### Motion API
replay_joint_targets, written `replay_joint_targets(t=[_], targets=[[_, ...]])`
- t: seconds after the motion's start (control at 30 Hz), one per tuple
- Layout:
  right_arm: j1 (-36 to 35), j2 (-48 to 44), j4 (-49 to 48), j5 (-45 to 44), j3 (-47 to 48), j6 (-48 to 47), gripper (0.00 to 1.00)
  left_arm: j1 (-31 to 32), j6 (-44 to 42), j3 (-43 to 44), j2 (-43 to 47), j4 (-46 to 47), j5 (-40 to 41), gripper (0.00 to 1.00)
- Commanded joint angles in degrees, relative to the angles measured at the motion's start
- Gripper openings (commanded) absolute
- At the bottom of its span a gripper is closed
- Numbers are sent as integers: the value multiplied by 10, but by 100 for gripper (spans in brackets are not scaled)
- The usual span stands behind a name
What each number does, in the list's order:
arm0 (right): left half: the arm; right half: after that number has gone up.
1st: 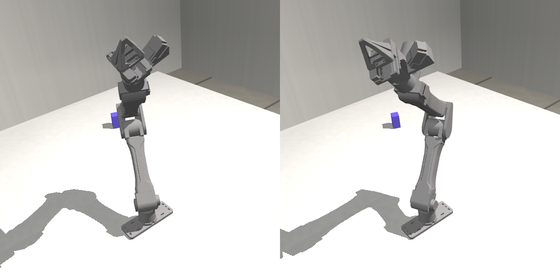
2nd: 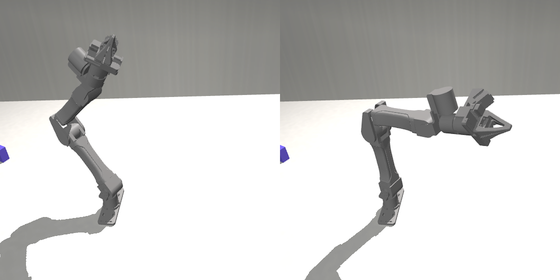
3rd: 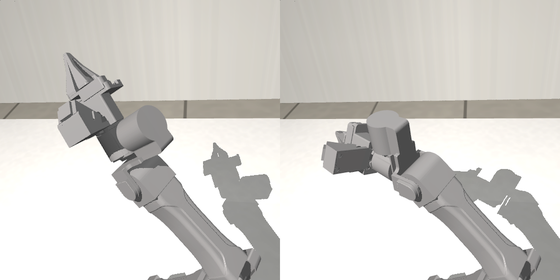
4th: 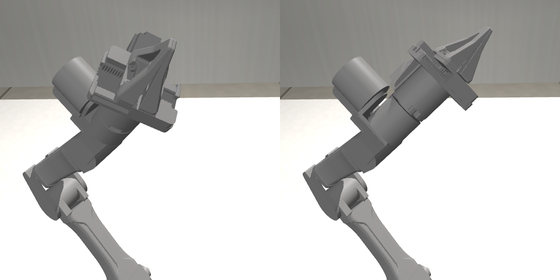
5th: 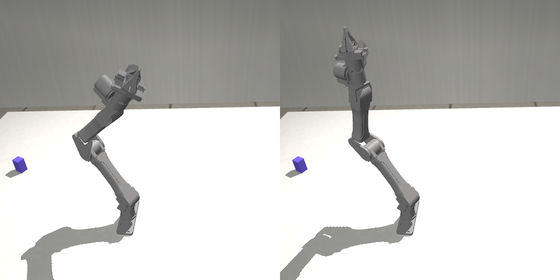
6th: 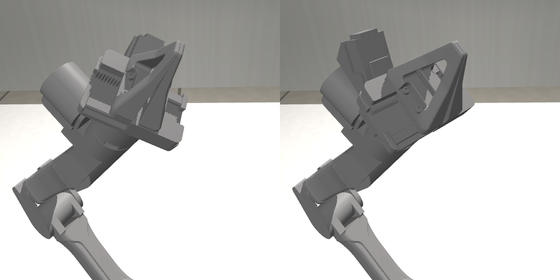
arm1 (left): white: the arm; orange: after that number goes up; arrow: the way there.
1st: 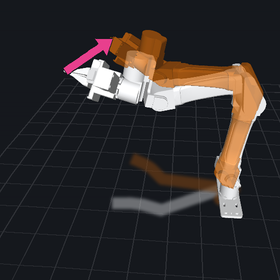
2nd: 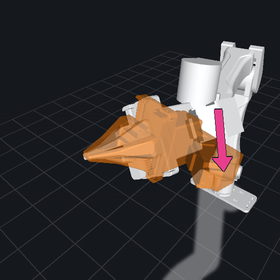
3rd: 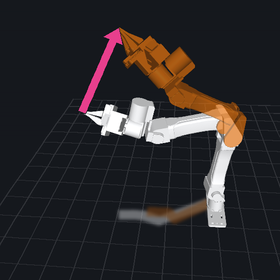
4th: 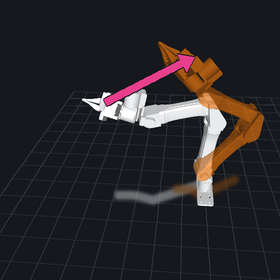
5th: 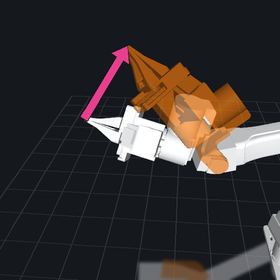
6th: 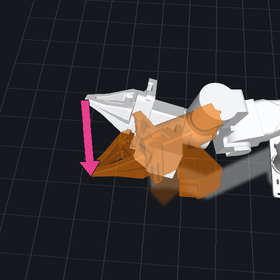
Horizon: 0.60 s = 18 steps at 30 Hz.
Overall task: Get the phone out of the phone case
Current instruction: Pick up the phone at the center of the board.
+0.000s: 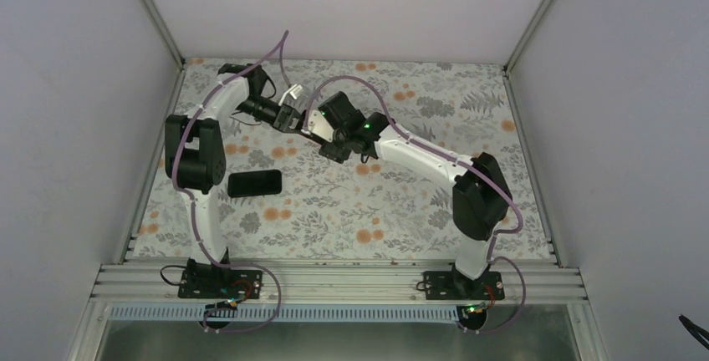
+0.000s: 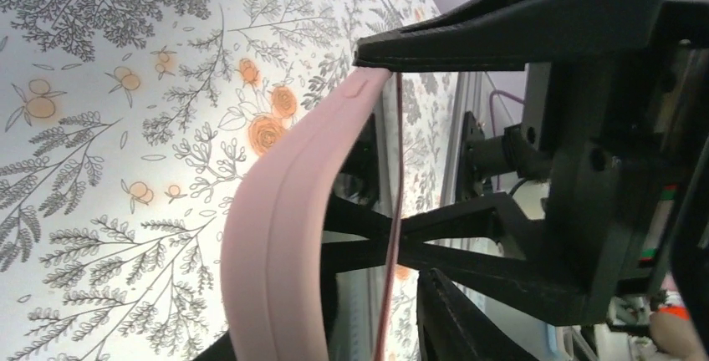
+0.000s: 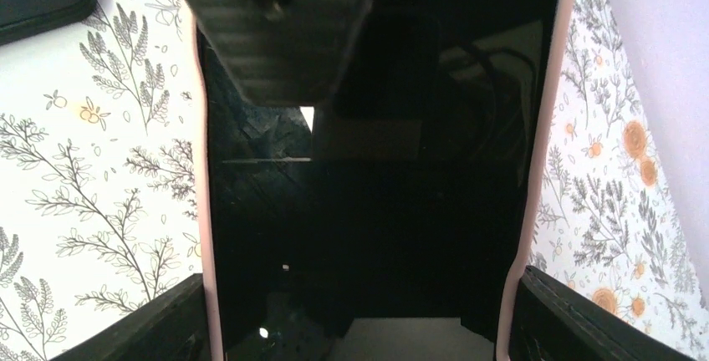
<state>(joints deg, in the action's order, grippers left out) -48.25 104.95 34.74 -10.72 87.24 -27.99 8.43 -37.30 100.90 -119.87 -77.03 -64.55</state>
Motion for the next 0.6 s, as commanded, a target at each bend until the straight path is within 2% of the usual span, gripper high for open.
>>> replay_joint_targets(t=[0.0, 0.1, 0.23, 0.4, 0.43, 0.53, 0.57], targets=[[-16, 4, -30, -17, 28, 5, 74, 4, -12, 9, -6, -7, -15, 31], [-21, 4, -29, -20, 29, 4, 74, 4, -12, 10, -6, -7, -23, 24], [-26, 2, -30, -25, 27, 3, 74, 4, -17, 7, -3, -7, -25, 21], [-26, 1, -20, -24, 29, 5, 76, 4, -20, 10, 2, -7, -20, 8], [-26, 0, -19, -21, 29, 5, 76, 5, -24, 8, 6, -7, -18, 3], [-26, -3, -15, -13, 29, 5, 77, 10, -36, 2, 22, -7, -9, 2], [-27, -3, -12, -10, 28, 5, 81, 10, -37, 1, 25, -7, -10, 2]])
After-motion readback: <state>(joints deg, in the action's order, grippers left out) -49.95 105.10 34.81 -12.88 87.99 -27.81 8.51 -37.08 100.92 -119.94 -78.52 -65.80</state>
